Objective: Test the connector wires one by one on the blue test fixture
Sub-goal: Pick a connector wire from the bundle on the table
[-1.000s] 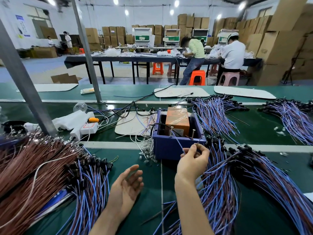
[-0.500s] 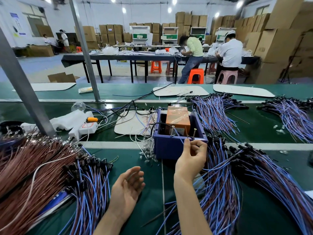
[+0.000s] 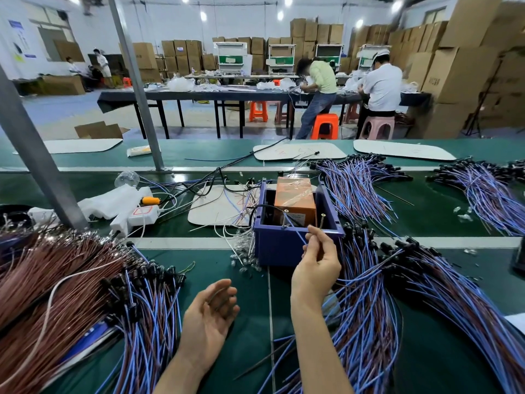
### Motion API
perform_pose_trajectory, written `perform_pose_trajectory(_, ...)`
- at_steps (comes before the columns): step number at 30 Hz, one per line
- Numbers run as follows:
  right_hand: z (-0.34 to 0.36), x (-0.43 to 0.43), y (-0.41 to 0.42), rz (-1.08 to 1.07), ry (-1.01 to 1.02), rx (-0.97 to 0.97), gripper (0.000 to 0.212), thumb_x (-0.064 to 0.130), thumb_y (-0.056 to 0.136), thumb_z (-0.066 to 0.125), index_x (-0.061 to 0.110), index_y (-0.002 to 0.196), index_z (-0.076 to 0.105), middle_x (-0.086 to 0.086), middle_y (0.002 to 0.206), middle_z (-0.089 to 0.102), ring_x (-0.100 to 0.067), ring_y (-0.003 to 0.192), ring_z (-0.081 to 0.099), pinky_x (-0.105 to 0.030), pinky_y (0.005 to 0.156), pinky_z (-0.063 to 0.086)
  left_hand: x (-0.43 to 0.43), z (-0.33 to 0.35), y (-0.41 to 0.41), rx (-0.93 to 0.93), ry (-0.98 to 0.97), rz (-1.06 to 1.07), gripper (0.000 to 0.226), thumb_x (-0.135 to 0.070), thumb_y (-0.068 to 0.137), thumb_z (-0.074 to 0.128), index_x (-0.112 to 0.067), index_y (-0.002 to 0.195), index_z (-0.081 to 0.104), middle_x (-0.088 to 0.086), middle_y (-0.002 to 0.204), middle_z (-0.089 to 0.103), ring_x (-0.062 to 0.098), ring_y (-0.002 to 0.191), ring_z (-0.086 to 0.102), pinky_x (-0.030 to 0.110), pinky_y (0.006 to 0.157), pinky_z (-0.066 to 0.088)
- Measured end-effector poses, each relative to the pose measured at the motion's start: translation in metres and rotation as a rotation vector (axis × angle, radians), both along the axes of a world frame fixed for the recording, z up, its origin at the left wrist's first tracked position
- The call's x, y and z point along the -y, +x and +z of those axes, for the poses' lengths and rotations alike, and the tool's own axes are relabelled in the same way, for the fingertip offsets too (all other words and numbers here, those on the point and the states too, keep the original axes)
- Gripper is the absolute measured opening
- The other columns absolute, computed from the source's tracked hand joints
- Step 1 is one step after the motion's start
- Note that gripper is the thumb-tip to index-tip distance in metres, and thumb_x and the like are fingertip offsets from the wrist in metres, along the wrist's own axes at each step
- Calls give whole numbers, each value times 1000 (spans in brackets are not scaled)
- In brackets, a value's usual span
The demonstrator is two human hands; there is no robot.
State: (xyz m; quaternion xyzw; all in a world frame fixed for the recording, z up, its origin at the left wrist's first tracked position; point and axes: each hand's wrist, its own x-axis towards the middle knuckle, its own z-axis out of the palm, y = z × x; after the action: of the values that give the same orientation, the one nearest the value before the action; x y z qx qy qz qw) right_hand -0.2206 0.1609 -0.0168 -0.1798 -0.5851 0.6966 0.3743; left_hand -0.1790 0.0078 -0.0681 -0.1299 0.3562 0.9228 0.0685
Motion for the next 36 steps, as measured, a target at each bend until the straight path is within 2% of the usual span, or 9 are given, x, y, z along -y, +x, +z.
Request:
perform_pose_trajectory(3,-2,0,2,-24,-5,-2,13,20,93,59,20,104,68,6,104,62,-1,93,59,-5,75,43,0,1,0,-1,-2,1,27,-20,78,53,-6,77,76,10,74,68,17,60,65,25,59,57)
perform_pose_trajectory(5,-6,0,2,-44,-2,3,18,19,91,63,15,108,68,8,101,60,0,88,57,-2,72,41,-1,1,0,3,-3,2,27,-20,80,52,-5,81,74,10,74,68,17,60,65,25,58,57)
perform_pose_trajectory(10,-10,0,0,-123,-9,29,21,16,87,68,14,108,67,1,97,55,-4,75,53,-6,67,42,0,-1,0,9,7,3,25,-18,88,46,-4,92,67,9,74,67,16,58,64,24,56,56)
perform_pose_trajectory(14,-13,0,-3,-188,-6,67,20,16,86,69,11,105,66,2,97,54,-2,73,53,-7,65,41,0,-1,-1,6,7,5,27,-21,77,52,-4,92,67,9,74,67,16,58,64,24,57,56)
perform_pose_trajectory(18,-14,1,-7,-206,-8,102,20,16,86,70,10,104,66,1,99,54,0,74,53,-21,72,44,-1,-2,-1,3,1,2,27,-21,77,52,-4,91,68,10,75,67,16,60,64,25,57,57)
perform_pose_trajectory(24,-13,2,-10,-214,-4,117,19,16,86,70,9,104,66,2,98,52,1,74,52,-23,73,43,0,-2,0,-6,-6,1,26,-21,78,52,-4,87,70,10,76,67,17,61,64,26,57,56)
perform_pose_trajectory(29,-12,3,-11,-204,7,120,17,16,87,69,9,102,67,2,99,54,-14,82,56,-28,76,48,0,-2,0,-8,-10,-2,26,-22,78,53,-4,88,70,10,76,67,17,61,64,25,58,57)
perform_pose_trajectory(33,-13,7,-9,-171,36,96,13,14,87,68,9,100,70,2,95,58,-13,83,58,-28,78,49,0,-1,0,-11,-15,6,27,-22,79,53,-4,90,69,10,76,67,17,61,64,25,58,57)
perform_pose_trajectory(36,-13,9,-7,-153,33,88,10,13,88,67,11,97,72,8,91,59,-10,83,58,-24,76,47,-1,-1,0,1,-8,12,27,-18,87,48,-4,86,71,10,75,67,16,60,65,25,56,57)
